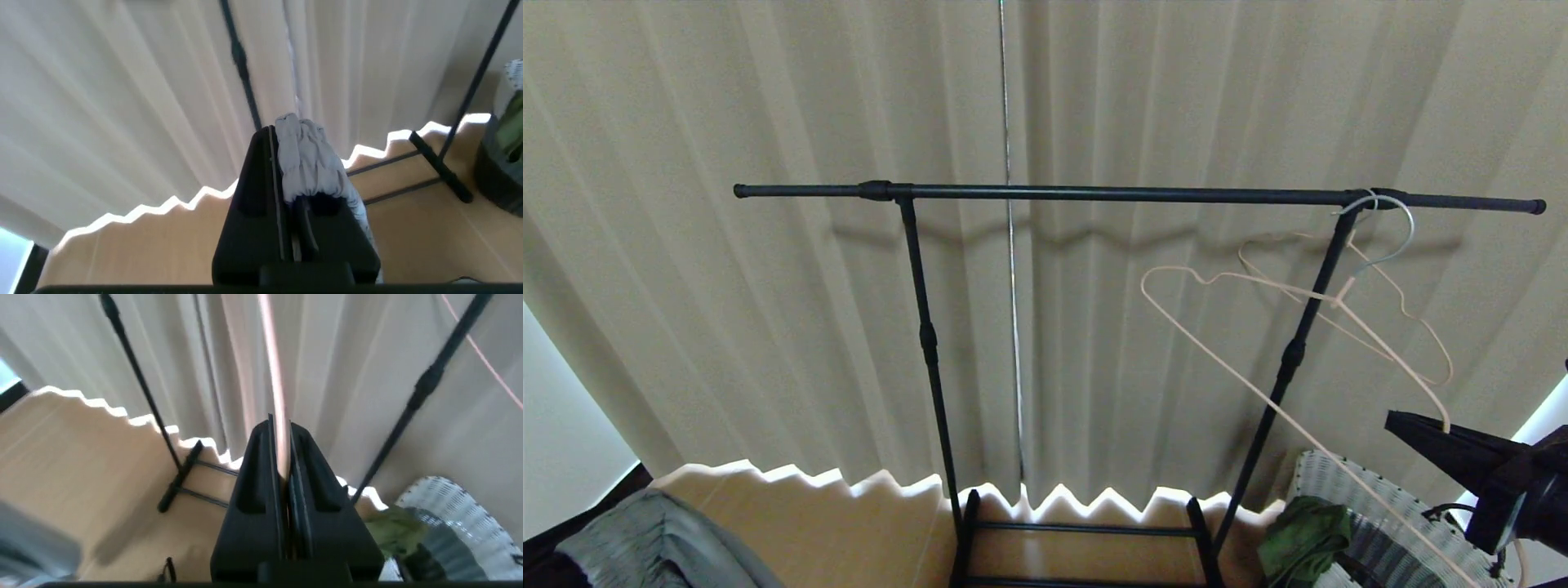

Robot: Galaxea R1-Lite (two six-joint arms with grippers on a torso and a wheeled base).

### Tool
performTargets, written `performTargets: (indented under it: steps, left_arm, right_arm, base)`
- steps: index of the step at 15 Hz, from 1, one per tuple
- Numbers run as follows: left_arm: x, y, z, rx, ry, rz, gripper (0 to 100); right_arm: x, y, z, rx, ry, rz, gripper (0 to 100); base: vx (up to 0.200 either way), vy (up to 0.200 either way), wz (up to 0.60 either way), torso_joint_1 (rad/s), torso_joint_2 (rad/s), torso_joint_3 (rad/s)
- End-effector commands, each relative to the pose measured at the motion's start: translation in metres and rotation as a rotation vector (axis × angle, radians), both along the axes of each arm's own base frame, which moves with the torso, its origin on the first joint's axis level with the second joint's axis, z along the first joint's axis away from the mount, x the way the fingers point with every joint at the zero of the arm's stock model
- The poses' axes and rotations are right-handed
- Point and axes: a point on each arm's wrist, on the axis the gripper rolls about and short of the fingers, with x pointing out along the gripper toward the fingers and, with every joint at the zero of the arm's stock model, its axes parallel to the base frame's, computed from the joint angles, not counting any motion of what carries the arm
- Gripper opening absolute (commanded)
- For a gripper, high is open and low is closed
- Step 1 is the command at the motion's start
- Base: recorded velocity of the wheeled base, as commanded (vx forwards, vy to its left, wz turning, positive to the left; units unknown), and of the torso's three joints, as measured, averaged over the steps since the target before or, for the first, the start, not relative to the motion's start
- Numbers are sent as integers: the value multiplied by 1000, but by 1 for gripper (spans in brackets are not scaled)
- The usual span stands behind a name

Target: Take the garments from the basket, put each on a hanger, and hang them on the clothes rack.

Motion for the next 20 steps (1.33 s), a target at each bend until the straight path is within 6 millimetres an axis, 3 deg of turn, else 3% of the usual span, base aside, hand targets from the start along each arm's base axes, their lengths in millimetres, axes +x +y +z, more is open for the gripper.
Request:
performTargets:
  steps: [1,3,4,5,8,12,15,20]
  left_arm:
    - [47,-12,33,12,55,8,0]
    - [91,-22,51,24,98,17,0]
    - [98,-24,53,27,102,24,0]
    - [127,-31,60,47,119,73,0]
    - [169,-58,63,58,147,91,0]
    - [206,-97,55,-9,200,148,0]
    - [228,-107,49,-64,213,221,0]
    - [232,-113,46,-92,212,270,0]
  right_arm:
    - [12,14,2,-6,21,65,0]
    - [23,23,0,-11,47,96,0]
    - [24,25,1,-7,50,98,0]
    - [27,34,5,23,54,132,0]
    - [19,54,9,67,63,242,0]
    - [-1,79,10,140,116,397,0]
    - [-9,91,14,174,134,466,0]
    - [-9,103,14,164,148,509,0]
  base:
    - [0,0,0,0,0,0]
    - [0,0,0,0,0,0]
    - [0,0,0,0,0,0]
    - [0,0,0,0,0,0]
    - [0,0,0,0,0,0]
    - [0,0,0,0,0,0]
    - [0,0,0,0,0,0]
    - [0,0,0,0,0,0]
